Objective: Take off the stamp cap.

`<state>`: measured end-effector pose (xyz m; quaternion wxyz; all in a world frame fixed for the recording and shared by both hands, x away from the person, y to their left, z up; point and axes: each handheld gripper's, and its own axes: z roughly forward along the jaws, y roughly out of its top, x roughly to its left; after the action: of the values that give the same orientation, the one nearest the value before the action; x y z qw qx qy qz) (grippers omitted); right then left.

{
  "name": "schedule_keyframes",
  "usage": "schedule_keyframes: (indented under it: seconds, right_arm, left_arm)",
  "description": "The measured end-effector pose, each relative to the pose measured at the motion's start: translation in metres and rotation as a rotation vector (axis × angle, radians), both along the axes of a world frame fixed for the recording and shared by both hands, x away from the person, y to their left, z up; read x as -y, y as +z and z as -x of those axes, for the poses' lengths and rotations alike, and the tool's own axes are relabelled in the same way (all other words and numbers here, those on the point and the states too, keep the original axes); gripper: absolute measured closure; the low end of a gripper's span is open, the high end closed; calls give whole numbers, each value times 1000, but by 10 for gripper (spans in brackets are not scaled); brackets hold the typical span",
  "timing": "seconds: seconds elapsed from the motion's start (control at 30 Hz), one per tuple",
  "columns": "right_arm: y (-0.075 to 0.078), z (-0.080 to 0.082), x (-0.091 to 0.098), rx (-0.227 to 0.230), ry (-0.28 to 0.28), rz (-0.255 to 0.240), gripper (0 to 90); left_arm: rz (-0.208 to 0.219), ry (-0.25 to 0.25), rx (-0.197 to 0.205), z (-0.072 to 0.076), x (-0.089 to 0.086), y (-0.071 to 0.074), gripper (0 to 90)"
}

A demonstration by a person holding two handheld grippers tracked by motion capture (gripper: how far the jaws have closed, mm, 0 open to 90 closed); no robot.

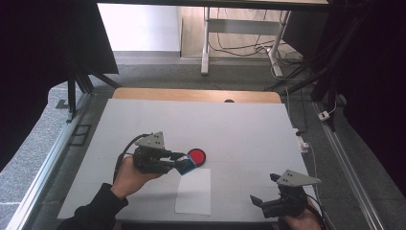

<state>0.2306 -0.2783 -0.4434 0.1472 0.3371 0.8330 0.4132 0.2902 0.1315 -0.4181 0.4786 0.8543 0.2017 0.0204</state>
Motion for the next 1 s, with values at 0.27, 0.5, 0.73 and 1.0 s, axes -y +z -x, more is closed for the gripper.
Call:
schedule_keyframes:
  seconds: [0.27, 0.5, 0.73, 1.0]
  right_arm:
    - [4, -3, -17, 29, 67, -27, 0]
    - [2, -7, -33, 17, 138, -41, 0]
    - [0, -16, -49, -14, 187, -68, 0]
    - [-3, -25, -72, -21, 256, -48, 0]
  left_arm:
    - [4, -4, -3, -1, -1, -1, 704]
    - [5, -13, -1, -1, -2, 0, 704]
    - [6, -36, -4, -1, -1, -2, 704]
    - [14, -80, 9, -1, -1, -2, 704]
